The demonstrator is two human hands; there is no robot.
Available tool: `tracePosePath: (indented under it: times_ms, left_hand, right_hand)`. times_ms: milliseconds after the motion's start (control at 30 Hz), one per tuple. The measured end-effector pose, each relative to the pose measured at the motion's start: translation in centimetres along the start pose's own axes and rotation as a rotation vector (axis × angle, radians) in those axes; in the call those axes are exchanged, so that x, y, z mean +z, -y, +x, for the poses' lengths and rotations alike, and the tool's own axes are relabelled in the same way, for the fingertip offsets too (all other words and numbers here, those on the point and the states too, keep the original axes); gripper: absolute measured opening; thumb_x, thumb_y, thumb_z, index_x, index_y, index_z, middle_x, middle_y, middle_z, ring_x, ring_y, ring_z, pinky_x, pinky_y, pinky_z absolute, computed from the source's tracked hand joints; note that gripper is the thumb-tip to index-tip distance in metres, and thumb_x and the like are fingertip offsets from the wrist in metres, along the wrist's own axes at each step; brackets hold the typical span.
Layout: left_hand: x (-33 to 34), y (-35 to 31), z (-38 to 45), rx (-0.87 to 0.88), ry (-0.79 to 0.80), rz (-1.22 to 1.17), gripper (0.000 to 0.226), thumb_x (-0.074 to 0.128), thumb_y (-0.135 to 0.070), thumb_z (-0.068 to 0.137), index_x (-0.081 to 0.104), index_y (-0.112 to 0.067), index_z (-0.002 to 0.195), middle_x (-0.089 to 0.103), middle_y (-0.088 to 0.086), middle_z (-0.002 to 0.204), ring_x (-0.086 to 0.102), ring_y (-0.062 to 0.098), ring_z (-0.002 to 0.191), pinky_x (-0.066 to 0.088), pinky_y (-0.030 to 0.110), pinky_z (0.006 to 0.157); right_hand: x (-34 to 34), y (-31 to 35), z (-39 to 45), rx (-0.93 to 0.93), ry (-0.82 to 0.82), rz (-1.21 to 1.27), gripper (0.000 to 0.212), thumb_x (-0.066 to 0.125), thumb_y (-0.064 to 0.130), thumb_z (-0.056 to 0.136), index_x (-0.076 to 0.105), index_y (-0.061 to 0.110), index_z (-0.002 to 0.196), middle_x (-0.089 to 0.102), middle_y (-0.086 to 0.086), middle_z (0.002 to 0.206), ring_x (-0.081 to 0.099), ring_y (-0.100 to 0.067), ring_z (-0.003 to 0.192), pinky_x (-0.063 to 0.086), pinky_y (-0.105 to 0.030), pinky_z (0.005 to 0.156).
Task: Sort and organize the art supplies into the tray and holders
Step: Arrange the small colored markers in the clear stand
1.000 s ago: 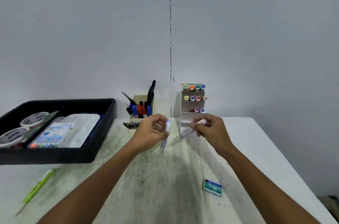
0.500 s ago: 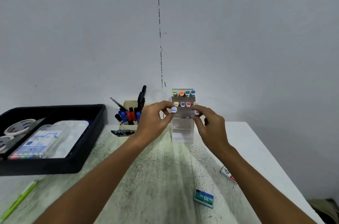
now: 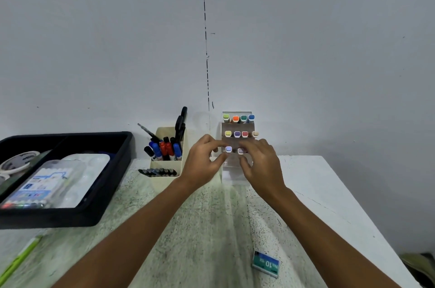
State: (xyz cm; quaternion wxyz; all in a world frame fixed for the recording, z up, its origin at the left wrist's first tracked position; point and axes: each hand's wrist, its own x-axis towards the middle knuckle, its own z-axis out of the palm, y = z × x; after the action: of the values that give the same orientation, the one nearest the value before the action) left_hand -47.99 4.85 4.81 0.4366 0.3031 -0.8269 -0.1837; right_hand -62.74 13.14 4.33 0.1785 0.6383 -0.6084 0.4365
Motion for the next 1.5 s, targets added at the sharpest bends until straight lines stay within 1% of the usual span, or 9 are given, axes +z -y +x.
tracePosePath:
  times_ms: [100,233,500,667,900,1000,1233,1367,1500]
  left_hand:
    - [0.4,0.3,0.1,-0.019,0.041,-0.002,0.023,0.072,-0.012,0.083,0.072,-0.012,0.106,0.045,-0.014,0.075,0.048,-0.005,0.069,0.030,0.007,0.059]
    - [0.5,0.6,0.0,-0.031,0.062,0.004,0.030,0.073,-0.012,0.081,0.070,-0.016,0.111,0.048,-0.013,0.074,0.048,-0.005,0.068,0.030,0.005,0.058]
    - [-0.7,2.3,-2.8,-0.030,0.036,0.001,0.028,0.074,-0.022,0.079,0.070,-0.017,0.107,0.058,-0.009,0.079,0.049,0.008,0.062,0.037,0.010,0.057]
    - [-3.1,4.3,-7.7,-0.095,0.111,0.055,0.026,0.074,-0.020,0.080,0.070,-0.014,0.104,0.062,-0.006,0.080,0.054,0.008,0.064,0.050,0.025,0.061]
    - [-11.3,8.4,-16.7,-0.286,0.163,0.215,0.021,0.068,-0.025,0.078,0.072,-0.018,0.097,0.061,-0.012,0.079,0.052,0.003,0.066,0.045,0.017,0.063]
    - [-15.5,10.0,-20.5,-0.407,0.100,0.316,0.026,0.058,-0.034,0.076,0.072,-0.020,0.093,0.064,-0.009,0.078,0.052,0.002,0.065,0.045,0.019,0.063]
    - [-24.0,13.5,-26.7,-0.679,-0.154,0.607,0.031,0.057,-0.028,0.077,0.071,-0.018,0.102,0.066,0.000,0.091,0.056,0.025,0.091,0.047,0.038,0.080]
    - [-25.7,15.4,-26.9,-0.909,0.041,0.785,0.049,0.044,-0.046,0.094,0.043,-0.024,0.138,0.045,0.003,0.133,0.033,0.025,0.121,0.027,0.043,0.094]
    - [-24.9,16.2,-26.8,-0.890,0.073,0.820,0.039,0.038,-0.044,0.098,0.055,-0.028,0.129,0.048,0.003,0.130,0.033,0.024,0.119,0.025,0.043,0.093]
  right_hand:
    - [0.6,-0.3,0.2,0.040,-0.008,-0.098,0.018,0.077,0.005,0.074,0.070,0.011,0.090,0.071,-0.005,0.090,0.061,-0.030,0.081,0.047,-0.036,0.068]
    - [1.2,-0.3,0.1,0.062,-0.017,-0.168,0.022,0.079,0.008,0.073,0.071,0.012,0.092,0.067,-0.010,0.099,0.059,-0.031,0.087,0.048,-0.039,0.069]
    - [2.1,2.0,-2.6,0.061,0.012,0.055,0.018,0.066,0.014,0.082,0.072,0.007,0.097,0.069,-0.008,0.095,0.066,-0.022,0.083,0.054,-0.023,0.069]
    - [4.4,4.7,-5.2,0.071,0.288,0.241,0.021,0.068,0.010,0.080,0.071,0.008,0.100,0.069,-0.004,0.093,0.056,-0.003,0.069,0.045,-0.008,0.067]
    - [10.2,11.3,-7.1,0.047,0.650,0.353,0.035,0.059,0.022,0.081,0.069,0.013,0.114,0.068,-0.002,0.109,0.064,-0.015,0.088,0.053,-0.033,0.079]
    - [12.7,15.2,-7.7,-0.031,0.754,0.378,0.040,0.054,0.026,0.082,0.067,0.014,0.117,0.067,-0.003,0.114,0.063,-0.020,0.100,0.051,-0.032,0.085]
    - [17.1,22.6,-8.6,-0.154,0.821,0.437,0.034,0.057,0.017,0.088,0.065,0.011,0.120,0.065,-0.006,0.118,0.061,-0.022,0.105,0.047,-0.031,0.089]
    - [18.1,24.3,-8.7,-0.164,0.824,0.429,0.034,0.056,0.016,0.089,0.066,0.011,0.121,0.065,-0.007,0.118,0.060,-0.024,0.105,0.048,-0.032,0.089]
    - [18.0,23.9,-8.8,-0.129,0.807,0.434,0.034,0.057,0.016,0.088,0.065,0.012,0.121,0.064,-0.006,0.119,0.060,-0.022,0.107,0.048,-0.032,0.090]
